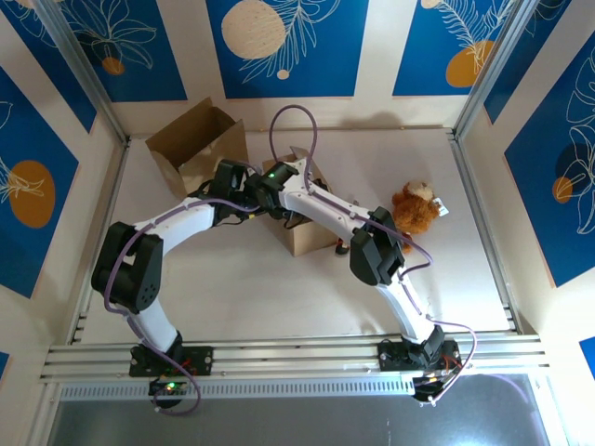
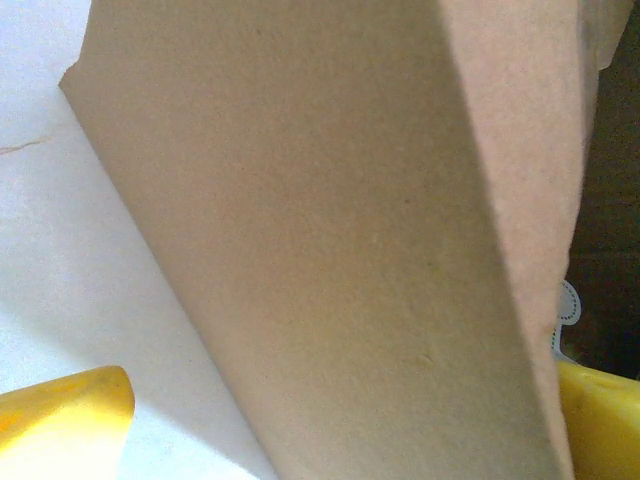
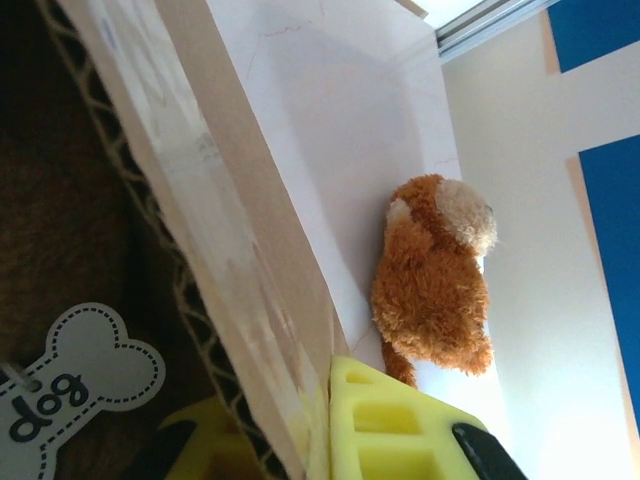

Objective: Unpack the express box

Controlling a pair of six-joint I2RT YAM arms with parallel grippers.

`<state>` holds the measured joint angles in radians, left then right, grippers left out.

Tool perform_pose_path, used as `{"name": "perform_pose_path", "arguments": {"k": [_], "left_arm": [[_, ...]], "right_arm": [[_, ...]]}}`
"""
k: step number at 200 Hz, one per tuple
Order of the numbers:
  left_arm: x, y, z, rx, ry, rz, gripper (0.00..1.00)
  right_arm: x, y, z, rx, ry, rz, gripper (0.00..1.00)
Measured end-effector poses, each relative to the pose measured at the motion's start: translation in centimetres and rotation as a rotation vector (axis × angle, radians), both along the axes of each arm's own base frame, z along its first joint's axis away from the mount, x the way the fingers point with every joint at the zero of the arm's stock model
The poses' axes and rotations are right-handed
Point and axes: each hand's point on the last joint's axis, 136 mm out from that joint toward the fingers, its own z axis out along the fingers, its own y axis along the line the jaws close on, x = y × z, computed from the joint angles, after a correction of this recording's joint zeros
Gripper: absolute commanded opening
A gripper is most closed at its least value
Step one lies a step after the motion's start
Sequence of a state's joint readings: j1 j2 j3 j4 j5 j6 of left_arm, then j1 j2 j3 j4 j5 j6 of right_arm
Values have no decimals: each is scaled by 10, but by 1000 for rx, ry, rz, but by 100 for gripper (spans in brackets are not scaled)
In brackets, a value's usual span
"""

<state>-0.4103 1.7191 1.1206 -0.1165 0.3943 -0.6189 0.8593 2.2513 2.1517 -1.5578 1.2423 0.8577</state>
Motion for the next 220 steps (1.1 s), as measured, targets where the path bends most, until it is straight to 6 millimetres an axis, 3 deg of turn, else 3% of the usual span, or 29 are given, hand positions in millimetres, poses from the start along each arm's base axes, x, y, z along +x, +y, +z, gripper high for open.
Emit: {"name": "perform_pose_path", "arguments": {"k": [43,87,165,194,220], "left_arm": [[-1,-2,1,-6,1,-8,100],[-10,-7,-3,-6,15,-46,100],[-14,-9,4,9,26,-86,100],[-18,-7,26,68,32,-144,100],[-13,0,75,123,-32,-163,100]], "right_arm": [[-7,-13,2,245,70,46,0],[-19,-45,22,600,164,55,0],[-21,-38,16,738,236,128,0],[-21,-32,16,764,241,143,0],[-25,-28,16,766,247,137,0]]}}
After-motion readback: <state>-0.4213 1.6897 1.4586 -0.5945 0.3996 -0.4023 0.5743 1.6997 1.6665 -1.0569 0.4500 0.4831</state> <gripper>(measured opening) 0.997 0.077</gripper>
